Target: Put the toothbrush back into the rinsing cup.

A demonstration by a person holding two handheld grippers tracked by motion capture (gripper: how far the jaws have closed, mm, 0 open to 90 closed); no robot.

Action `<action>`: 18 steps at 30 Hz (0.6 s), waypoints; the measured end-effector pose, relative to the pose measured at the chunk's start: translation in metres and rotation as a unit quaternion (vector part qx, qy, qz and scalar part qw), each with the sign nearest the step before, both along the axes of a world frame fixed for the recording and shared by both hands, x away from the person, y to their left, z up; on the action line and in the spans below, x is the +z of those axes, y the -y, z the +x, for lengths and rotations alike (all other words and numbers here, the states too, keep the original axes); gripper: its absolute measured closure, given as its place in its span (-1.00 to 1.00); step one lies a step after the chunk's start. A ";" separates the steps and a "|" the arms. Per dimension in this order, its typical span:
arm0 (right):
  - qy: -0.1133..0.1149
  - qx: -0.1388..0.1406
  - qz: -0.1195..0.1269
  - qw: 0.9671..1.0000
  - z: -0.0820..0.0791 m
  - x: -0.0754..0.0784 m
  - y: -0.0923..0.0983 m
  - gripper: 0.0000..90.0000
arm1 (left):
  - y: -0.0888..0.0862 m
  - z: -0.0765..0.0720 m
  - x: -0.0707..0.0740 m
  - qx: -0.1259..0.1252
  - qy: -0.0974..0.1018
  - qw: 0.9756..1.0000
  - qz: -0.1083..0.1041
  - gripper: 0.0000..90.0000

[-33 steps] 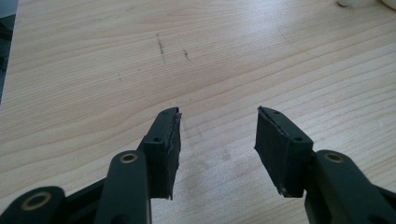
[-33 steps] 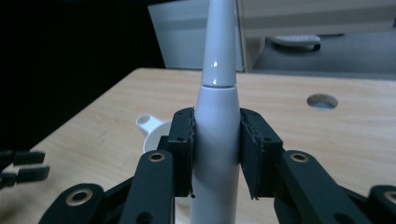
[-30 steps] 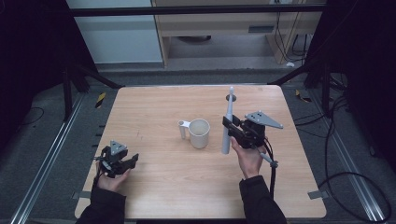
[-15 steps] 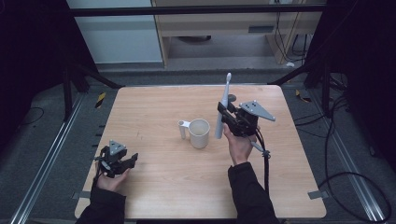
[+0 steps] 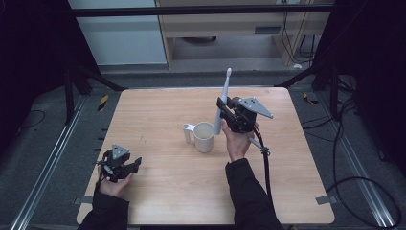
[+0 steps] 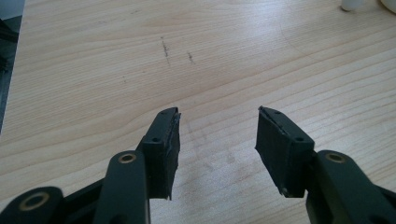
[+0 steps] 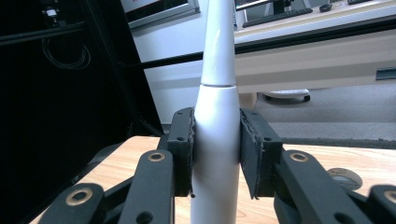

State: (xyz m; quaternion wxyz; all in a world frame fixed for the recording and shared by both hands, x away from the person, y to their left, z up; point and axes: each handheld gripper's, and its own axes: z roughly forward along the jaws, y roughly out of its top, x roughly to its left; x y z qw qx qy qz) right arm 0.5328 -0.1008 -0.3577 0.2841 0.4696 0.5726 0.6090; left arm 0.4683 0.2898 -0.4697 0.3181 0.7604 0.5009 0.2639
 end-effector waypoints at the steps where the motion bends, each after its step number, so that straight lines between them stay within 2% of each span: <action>1: 0.001 0.000 0.000 1.000 0.001 0.000 -0.001 0.50 | 0.000 0.000 0.000 0.000 0.000 1.000 0.000 0.08; 11: 0.000 0.009 0.007 1.000 0.013 -0.006 -0.014 0.50 | 0.000 0.000 0.000 -0.001 0.001 1.000 0.000 0.08; 18: -0.014 0.012 -0.006 1.000 0.020 -0.020 -0.025 0.50 | 0.000 0.000 0.000 -0.001 0.002 1.000 0.000 0.08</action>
